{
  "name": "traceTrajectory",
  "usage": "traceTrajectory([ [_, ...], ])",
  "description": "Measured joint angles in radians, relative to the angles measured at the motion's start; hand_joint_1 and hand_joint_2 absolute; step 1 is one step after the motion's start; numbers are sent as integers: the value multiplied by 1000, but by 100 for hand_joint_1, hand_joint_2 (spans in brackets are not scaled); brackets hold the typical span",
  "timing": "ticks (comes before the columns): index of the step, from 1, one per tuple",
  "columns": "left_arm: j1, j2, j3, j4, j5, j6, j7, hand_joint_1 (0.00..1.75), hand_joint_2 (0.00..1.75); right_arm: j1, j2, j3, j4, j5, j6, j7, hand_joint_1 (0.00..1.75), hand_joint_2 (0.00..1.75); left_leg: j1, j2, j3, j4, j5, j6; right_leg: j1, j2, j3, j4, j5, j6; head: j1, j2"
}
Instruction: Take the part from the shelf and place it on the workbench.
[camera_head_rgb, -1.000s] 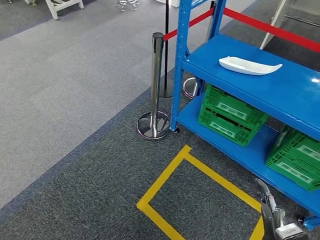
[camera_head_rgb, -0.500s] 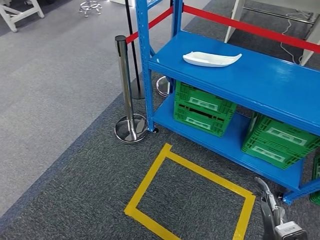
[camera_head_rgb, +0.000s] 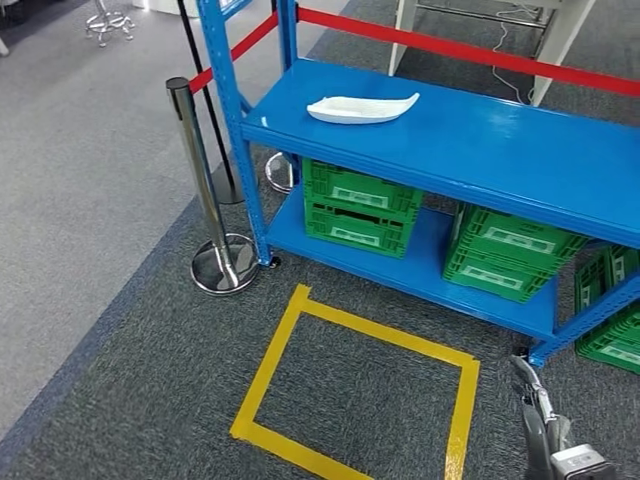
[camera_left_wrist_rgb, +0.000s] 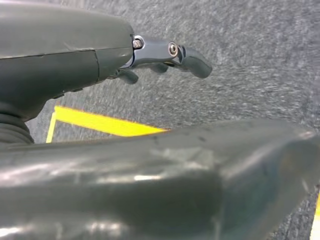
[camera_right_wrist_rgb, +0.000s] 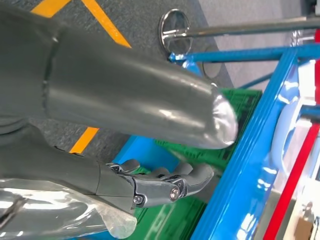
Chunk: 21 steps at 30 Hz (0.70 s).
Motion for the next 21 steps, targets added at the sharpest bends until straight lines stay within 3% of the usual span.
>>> traceTrajectory([
  [2,-2,0,0,0,0,0,0,0,0,1,0,0,0,0,0,0,0,0,1,13,8,-1,-4,-11,3,19,-3,3,0,-18,-1,0],
  [4,-4,0,0,0,0,0,-1,0,0,1,1,-1,0,0,0,0,0,0,6,-9,6,20,-27,-22,1,36,2,1,4,-31,-3,0],
  [5,-4,-1,0,0,0,0,-2,0,0,0,2,-2,-1,0,0,0,0,0,7,-31,-9,58,-54,-26,0,45,5,-1,7,-36,-4,0],
  [7,-1,-2,0,0,0,0,-2,0,0,-1,3,-3,-1,0,1,0,0,0,8,-69,-66,191,-123,-27,3,65,5,0,9,-41,-6,0],
  [8,1,-2,0,0,0,0,-2,0,0,-1,4,-3,0,0,1,0,0,0,7,-75,-97,255,-146,-25,5,78,5,0,10,-42,-6,0],
  [9,2,-2,0,0,0,0,-2,0,0,-1,5,-3,0,0,2,0,0,0,6,-77,-116,291,-148,-21,8,90,5,1,10,-43,-7,0],
  [10,3,-2,0,0,0,0,-2,0,0,-1,5,-3,0,0,2,0,0,0,4,-79,-119,288,-129,-16,11,104,6,1,9,-44,-6,0],
  [11,4,-2,0,0,0,0,-2,0,0,-1,6,-4,0,0,2,0,0,0,2,-84,-105,244,-92,-9,13,117,8,2,9,-44,-7,0],
  [13,4,0,0,0,0,0,-2,0,0,-1,7,-5,0,0,2,0,0,0,-2,-125,-57,110,-15,9,16,141,8,3,9,-44,-6,0],
  [14,4,0,0,0,0,0,-3,0,0,-2,7,-5,0,1,2,0,0,0,-3,-148,-38,58,5,16,16,152,5,4,9,-42,-6,0],
  [16,4,2,-1,0,0,0,-3,0,0,-2,8,-6,1,2,3,0,0,0,-6,-169,-26,21,8,22,12,173,-6,5,13,-34,-7,0],
  [17,4,1,0,0,0,0,-3,0,0,-1,8,-6,1,3,4,0,0,0,-6,-159,-25,15,9,22,9,184,-13,3,16,-27,-8,0],
  [18,3,1,0,0,0,0,-3,0,0,0,9,-7,1,3,4,0,0,0,-5,-148,-23,9,13,23,8,184,-18,4,16,-22,-8,0],
  [19,2,0,0,0,0,0,-3,0,0,1,9,-8,0,4,4,-1,0,0,-3,-136,-21,1,16,27,9,169,-28,16,7,-17,-6,0],
  [21,2,-1,0,-1,0,0,-3,0,0,-2,9,-9,0,4,5,-1,0,0,1,-108,-17,-12,21,33,11,115,-69,95,-41,-11,0,0],
])
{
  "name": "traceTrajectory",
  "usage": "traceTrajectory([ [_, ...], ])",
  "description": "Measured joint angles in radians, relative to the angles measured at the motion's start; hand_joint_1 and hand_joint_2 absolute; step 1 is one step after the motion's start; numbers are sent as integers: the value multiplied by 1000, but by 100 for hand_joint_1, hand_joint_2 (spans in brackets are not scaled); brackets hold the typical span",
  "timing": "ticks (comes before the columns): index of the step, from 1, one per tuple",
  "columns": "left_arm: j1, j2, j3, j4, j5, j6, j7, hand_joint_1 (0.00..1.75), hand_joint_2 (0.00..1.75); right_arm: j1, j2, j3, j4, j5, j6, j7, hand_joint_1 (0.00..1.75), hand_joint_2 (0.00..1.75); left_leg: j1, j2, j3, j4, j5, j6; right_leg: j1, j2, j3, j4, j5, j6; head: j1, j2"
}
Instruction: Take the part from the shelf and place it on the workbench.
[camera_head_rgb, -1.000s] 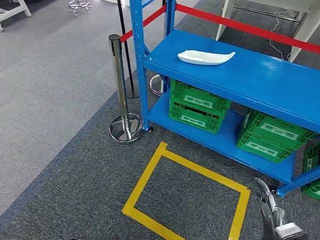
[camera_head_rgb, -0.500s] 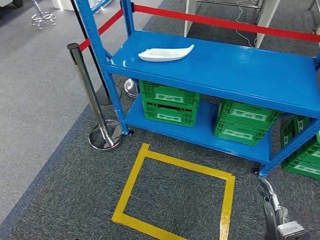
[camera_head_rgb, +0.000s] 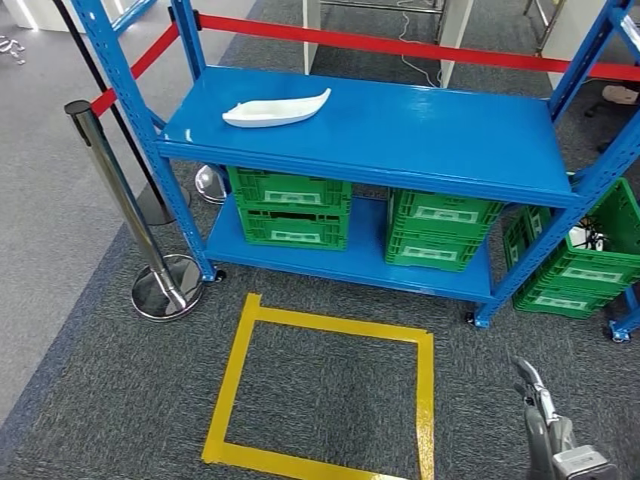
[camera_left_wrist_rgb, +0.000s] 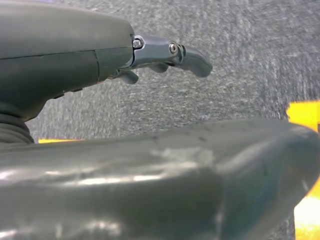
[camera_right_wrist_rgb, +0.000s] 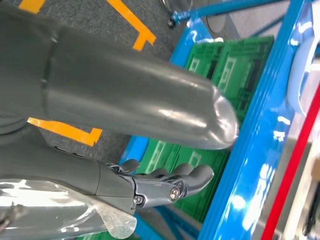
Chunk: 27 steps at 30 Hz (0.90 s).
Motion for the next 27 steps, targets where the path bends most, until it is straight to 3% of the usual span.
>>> traceTrajectory([
  [2,3,0,0,0,0,0,0,0,0,-2,0,0,1,0,1,0,0,0,-1,29,-2,-1,0,2,-2,-36,-63,128,-60,9,3,0],
  [3,4,-1,0,0,0,0,0,0,0,-1,0,0,1,0,1,0,0,0,-1,43,-3,0,-1,2,-3,-41,-83,171,-73,13,3,0],
  [4,5,-1,0,0,0,0,0,0,0,-1,0,-1,2,0,1,0,0,0,-1,56,-3,0,-2,1,-5,-45,-84,177,-66,17,4,0],
  [5,4,-2,0,0,0,0,0,0,0,0,0,-1,2,0,1,0,0,0,-1,68,-3,1,-3,-1,-7,-50,-62,141,-41,19,4,0],
  [7,2,-3,0,0,0,-1,0,0,0,-1,0,-2,2,1,1,0,0,0,-1,88,1,6,-7,-9,-10,-80,20,1,18,22,4,0],
  [8,1,-4,0,0,0,-1,0,0,0,-2,0,-2,2,2,2,1,0,0,-3,95,2,10,-11,-15,-9,-93,53,-56,34,18,4,0],
  [10,-1,-3,0,0,-1,-1,-1,0,0,-3,0,-2,3,3,2,0,0,0,-7,109,6,15,-17,-27,-4,-103,73,-97,35,4,1,0],
  [12,-4,-3,0,0,-2,-1,-1,0,0,-2,1,-4,4,5,3,0,0,0,-5,118,11,17,-21,-38,-4,-85,72,-96,38,-12,-2,0],
  [14,-5,-2,0,0,-4,-1,-1,0,0,-2,3,-6,4,7,4,1,0,0,-1,91,1,52,-51,-48,-6,-74,76,-98,43,-24,-4,0],
  [16,-5,-2,0,0,-6,-2,-1,0,0,-4,7,-6,5,19,2,3,0,0,1,47,-47,168,-118,-54,-7,-64,79,-98,47,-31,-7,0],
  [18,-2,-3,1,0,-7,-2,-1,0,0,-5,9,-7,5,34,0,8,0,0,0,31,-107,299,-170,-53,-5,-53,78,-98,48,-33,-8,0],
  [19,-1,-3,1,0,-7,-2,-1,0,0,-5,10,-7,6,39,-1,10,0,0,-1,30,-121,324,-168,-51,-3,-48,79,-98,47,-34,-9,0],
  [20,0,-3,1,0,-7,-2,-1,0,0,-5,10,-7,6,41,-2,11,0,0,-1,29,-116,306,-144,-47,-1,-42,80,-98,47,-34,-9,0],
  [23,1,-2,1,0,-8,-2,-1,0,0,-6,12,-8,6,43,-4,12,0,0,-5,22,-38,108,-33,-30,3,-31,85,-96,44,-32,-8,0],
  [25,-1,-1,1,0,-9,-2,-1,0,0,-6,13,-8,6,44,-4,12,0,0,-9,16,-11,36,-12,-24,5,-26,81,-94,43,-24,-8,0],
  [27,-1,-1,1,0,-11,-2,-1,0,0,-6,13,-8,6,44,-4,12,0,0,-10,17,-12,29,-12,-19,4,-24,75,-95,45,-14,-8,0],
])
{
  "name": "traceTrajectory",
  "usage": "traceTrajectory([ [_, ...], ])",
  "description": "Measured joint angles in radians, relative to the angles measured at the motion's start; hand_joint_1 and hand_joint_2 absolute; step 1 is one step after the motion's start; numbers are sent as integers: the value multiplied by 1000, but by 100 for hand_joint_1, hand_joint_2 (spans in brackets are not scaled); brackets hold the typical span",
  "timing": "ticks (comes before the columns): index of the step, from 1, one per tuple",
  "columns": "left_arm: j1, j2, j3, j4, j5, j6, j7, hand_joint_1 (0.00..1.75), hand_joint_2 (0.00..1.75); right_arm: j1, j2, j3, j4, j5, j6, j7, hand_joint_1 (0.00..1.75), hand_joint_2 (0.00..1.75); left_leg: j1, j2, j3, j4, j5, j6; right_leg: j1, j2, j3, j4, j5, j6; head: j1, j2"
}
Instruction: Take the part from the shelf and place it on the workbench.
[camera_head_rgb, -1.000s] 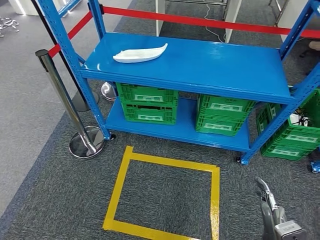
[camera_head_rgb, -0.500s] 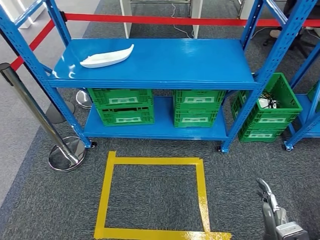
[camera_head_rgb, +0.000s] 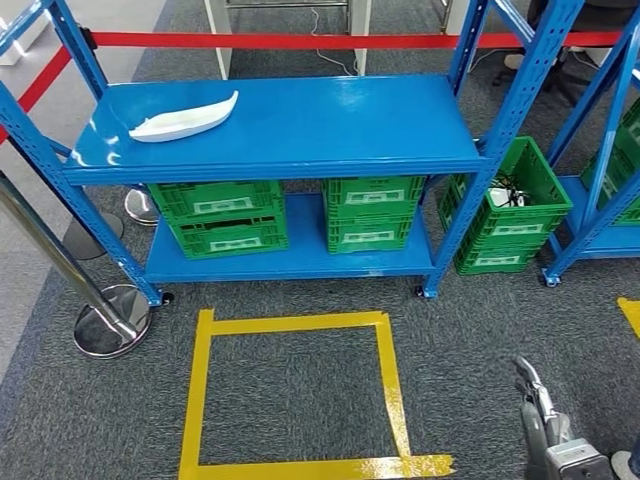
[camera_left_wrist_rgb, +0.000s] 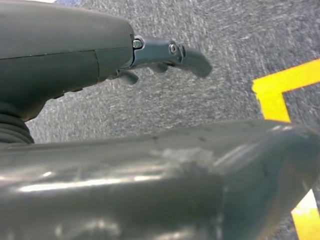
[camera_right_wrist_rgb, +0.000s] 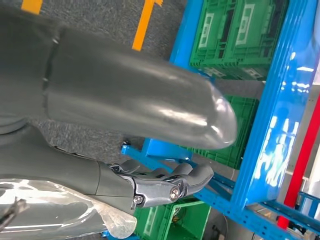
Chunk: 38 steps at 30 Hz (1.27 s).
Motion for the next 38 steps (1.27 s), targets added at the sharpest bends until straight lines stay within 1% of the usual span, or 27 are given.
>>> traceTrajectory([
  [2,0,-1,0,0,-1,0,0,0,0,0,0,0,0,0,-1,0,0,0,4,4,0,-8,7,10,-2,-5,-12,18,-16,10,2,0],
  [3,-1,-1,0,0,0,0,0,0,0,0,0,0,0,0,-1,0,0,0,6,6,-1,-12,10,16,-2,-10,-30,53,-39,14,4,0],
  [6,0,0,0,0,0,0,0,0,0,-2,1,0,2,0,-2,1,0,0,6,13,-7,-13,13,20,-5,-18,-118,241,-131,23,7,0],
  [7,2,0,0,0,-1,0,0,0,0,-1,1,0,3,0,-2,1,0,0,5,16,-7,-13,13,20,-6,-18,-135,279,-139,25,7,0],
  [8,2,-1,0,0,-1,0,0,0,0,-1,1,-1,4,0,-3,1,0,0,6,18,-7,-13,13,20,-6,-19,-132,279,-128,26,7,0],
  [9,2,-1,0,0,-1,0,0,0,0,-1,1,-1,4,0,-3,1,0,0,6,19,-6,-13,13,19,-7,-21,-110,238,-99,27,7,0],
  [10,2,-2,0,0,-1,0,0,0,0,-1,1,-1,4,0,-3,1,0,0,6,19,-4,-12,13,17,-9,-24,-71,166,-62,27,7,0],
  [11,1,-3,0,0,-1,0,0,0,0,-2,1,-1,4,0,-3,1,0,0,6,19,-2,-12,12,14,-9,-27,-32,94,-38,26,7,0],
  [12,0,-3,0,0,-1,0,0,0,0,-3,1,-1,4,1,-3,1,0,0,4,19,-2,-10,12,8,-9,-29,-5,39,-23,24,7,0],
  [13,0,-2,0,0,-1,0,0,0,0,-3,1,-1,4,2,-3,2,0,0,2,19,-3,-7,11,2,-8,-31,10,9,-19,19,7,0],
  [16,0,-1,0,0,-1,-1,0,0,0,-2,2,-1,6,11,-4,5,0,0,0,18,-6,1,8,-13,-8,-28,10,4,-18,0,5,0],
  [17,0,-1,1,0,-1,-2,0,0,0,-2,2,-2,6,16,-5,6,0,0,1,17,-10,13,-3,-18,-8,-28,11,3,-16,-5,5,0],
  [18,-1,0,1,0,-1,-3,-1,0,0,-2,3,-3,6,21,-6,7,0,0,3,16,-21,40,-25,-23,-9,-28,12,3,-14,-11,4,0],
  [20,-1,-1,1,0,-2,-6,-3,0,0,-3,4,-3,8,26,-7,9,0,0,4,14,-68,155,-92,-29,-7,-29,12,2,-11,-18,3,0],
  [21,-1,-2,1,0,-2,-8,-4,0,0,-3,5,-3,9,27,-7,9,0,44,4,13,-95,221,-122,-30,-5,-29,11,3,-11,-20,3,0],
  [22,0,-2,1,0,-2,-8,-5,0,0,-3,5,-3,11,28,-6,10,0,87,3,13,-114,268,-135,-28,-2,-28,10,3,-11,-21,3,0],
  [23,0,-2,2,0,-2,-8,-6,0,0,-3,5,-3,14,28,-6,10,0,131,2,13,-119,283,-130,-24,1,-27,11,3,-11,-22,3,0],
  [24,1,-2,2,0,-2,-9,-7,0,0,-3,5,-3,16,29,-6,12,0,175,0,13,-107,258,-106,-18,4,-26,12,3,-11,-22,3,0],
  [26,1,0,4,0,-4,-8,-8,0,0,-3,5,-3,18,33,-4,18,0,175,-7,9,-50,133,-38,3,9,-24,15,3,-13,-24,4,0],
  [27,0,-1,5,0,-5,-8,-8,0,0,-2,5,-3,20,37,-3,25,0,175,-10,7,-22,68,-13,9,13,-23,15,5,-15,-26,4,0],
  [28,-1,-1,6,0,-6,-7,-8,0,0,-1,5,-2,21,40,-2,31,0,175,-11,5,-4,25,-2,4,15,-23,12,7,-16,-29,4,0],
  [29,-1,-2,8,0,-7,-7,-8,0,0,0,4,-2,23,40,0,36,0,175,-13,4,3,4,-2,-1,15,-23,8,9,-16,-30,6,0],
  [31,-1,-4,10,-1,-10,-6,-8,0,0,2,4,-2,27,26,4,34,0,87,-14,3,0,-2,-2,-13,14,-23,4,10,-14,-29,7,0],
  [32,0,-3,11,-1,-11,-6,-8,0,0,2,4,-1,29,15,5,30,0,44,-15,3,-1,-2,-1,-8,14,-23,3,9,-13,-26,8,0],
  [33,1,-3,12,-1,-13,-6,-8,0,44,2,4,-1,30,4,3,24,0,0,-16,3,-1,-2,0,-5,13,-24,3,8,-13,-25,8,0],
  [36,-1,-4,15,-1,-18,-5,-8,0,175,-2,4,-1,32,-15,-3,17,0,0,-16,3,-1,-1,-2,-3,13,-24,0,4,-12,-23,8,0],
  [38,-1,-4,16,-1,-20,-6,-8,0,175,-3,4,-2,32,-17,-5,17,0,0,-16,3,-1,-1,-3,-1,13,-23,-2,3,-12,-22,8,0],
])
